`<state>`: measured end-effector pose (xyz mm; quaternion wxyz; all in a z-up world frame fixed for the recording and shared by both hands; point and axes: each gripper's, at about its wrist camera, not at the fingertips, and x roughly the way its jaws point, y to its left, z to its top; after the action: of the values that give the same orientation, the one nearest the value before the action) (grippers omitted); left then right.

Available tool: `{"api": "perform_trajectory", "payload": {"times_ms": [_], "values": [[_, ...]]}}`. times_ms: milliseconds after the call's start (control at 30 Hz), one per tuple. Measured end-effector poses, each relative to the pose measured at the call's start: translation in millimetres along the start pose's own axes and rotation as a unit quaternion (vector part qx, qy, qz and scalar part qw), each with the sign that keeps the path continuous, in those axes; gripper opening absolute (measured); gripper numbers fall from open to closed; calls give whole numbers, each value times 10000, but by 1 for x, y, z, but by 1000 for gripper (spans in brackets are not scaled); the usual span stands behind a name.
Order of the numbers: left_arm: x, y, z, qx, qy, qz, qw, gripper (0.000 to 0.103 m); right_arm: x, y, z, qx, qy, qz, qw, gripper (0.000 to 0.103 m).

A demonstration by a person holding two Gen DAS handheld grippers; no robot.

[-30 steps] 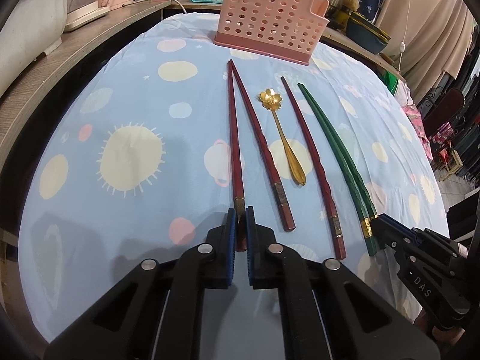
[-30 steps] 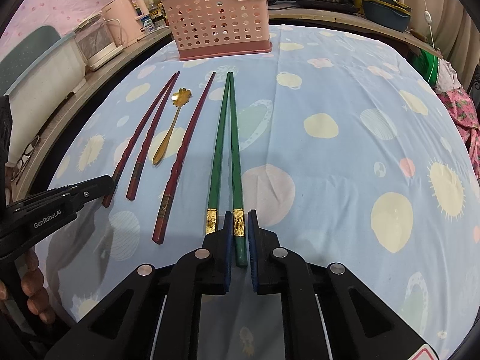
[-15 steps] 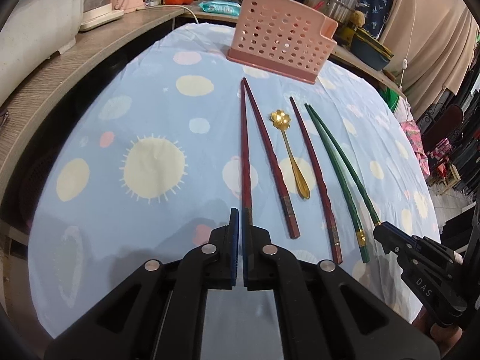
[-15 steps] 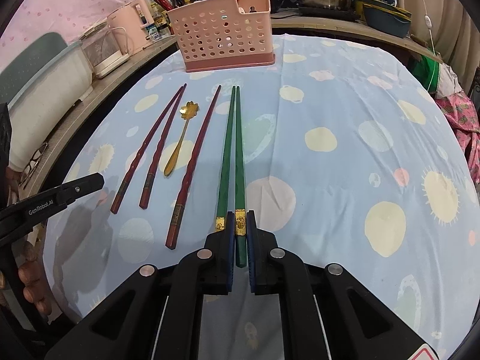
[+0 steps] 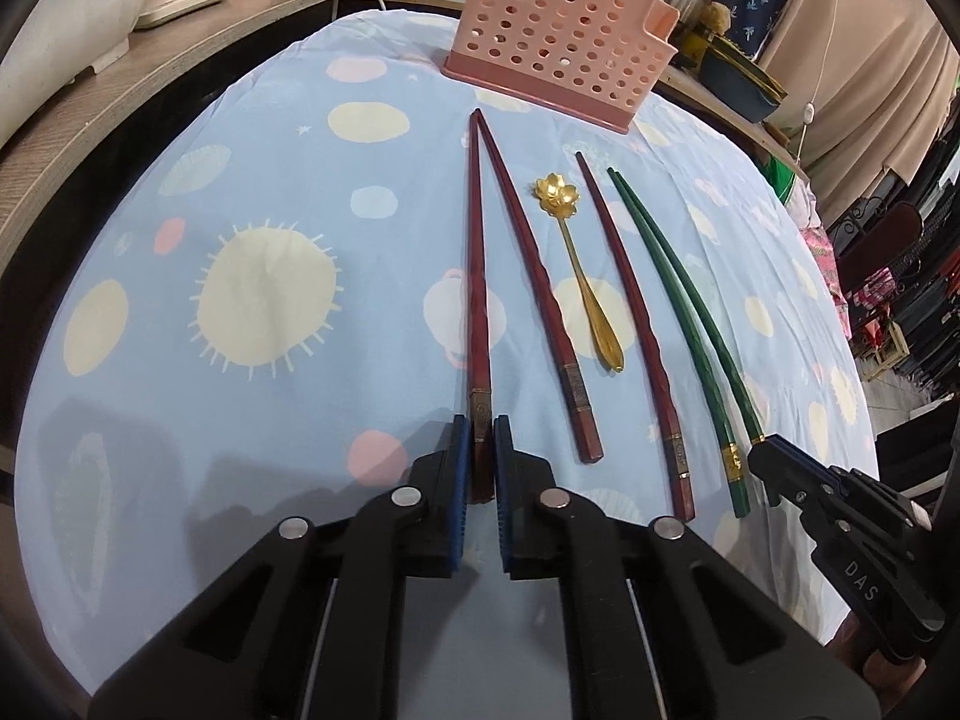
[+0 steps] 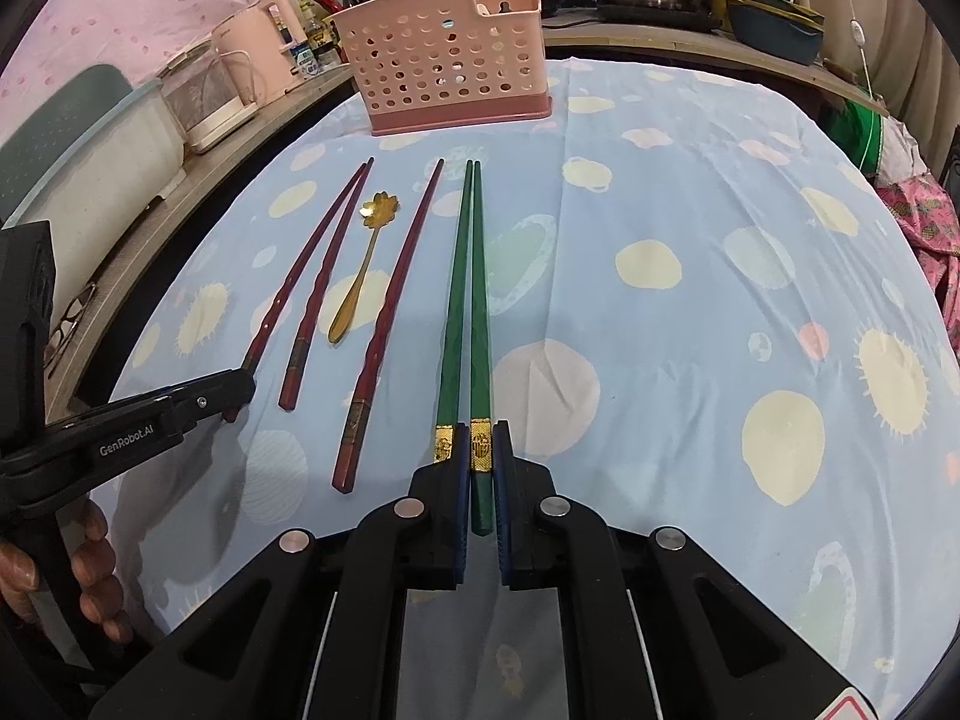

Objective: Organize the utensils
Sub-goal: 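Lift both chopsticks up and lower them into the pink holder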

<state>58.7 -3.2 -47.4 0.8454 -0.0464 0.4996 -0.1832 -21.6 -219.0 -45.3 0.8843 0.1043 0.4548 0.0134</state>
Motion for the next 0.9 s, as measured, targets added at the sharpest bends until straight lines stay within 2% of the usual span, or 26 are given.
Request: {"api": "perform_trajectory", "payload": {"times_ms": [200,433,700,900], "values": [[-9,0,3,1,-113,29,9999,7,-4,0,1,-11,-64,-2,10000,7],[-55,-4,26,115,-818,119,9965,7,-31,0,18,20,-419,49,9991,7],[-101,-8,67,103,-1546,82,9879,7,-74,-2,62,102,-1117,165,9935,7],[-118,-11,101,124,-1917,159,9813,7,-90,-8,97,214,-1426,262,9892,7]]}}
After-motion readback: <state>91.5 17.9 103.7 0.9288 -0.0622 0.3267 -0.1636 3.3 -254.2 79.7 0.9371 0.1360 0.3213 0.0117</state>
